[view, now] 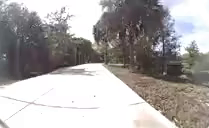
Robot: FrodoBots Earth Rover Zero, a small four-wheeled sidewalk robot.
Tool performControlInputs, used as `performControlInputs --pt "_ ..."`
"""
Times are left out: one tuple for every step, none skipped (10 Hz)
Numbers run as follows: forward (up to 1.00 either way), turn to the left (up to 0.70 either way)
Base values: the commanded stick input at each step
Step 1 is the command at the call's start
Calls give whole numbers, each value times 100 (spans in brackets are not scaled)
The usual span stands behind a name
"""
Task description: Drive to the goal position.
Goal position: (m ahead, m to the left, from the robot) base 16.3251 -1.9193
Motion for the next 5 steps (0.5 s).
performControlInputs --pt "85 0" --pt "85 0" --pt "85 0" --pt "85 0" --pt "85 0"
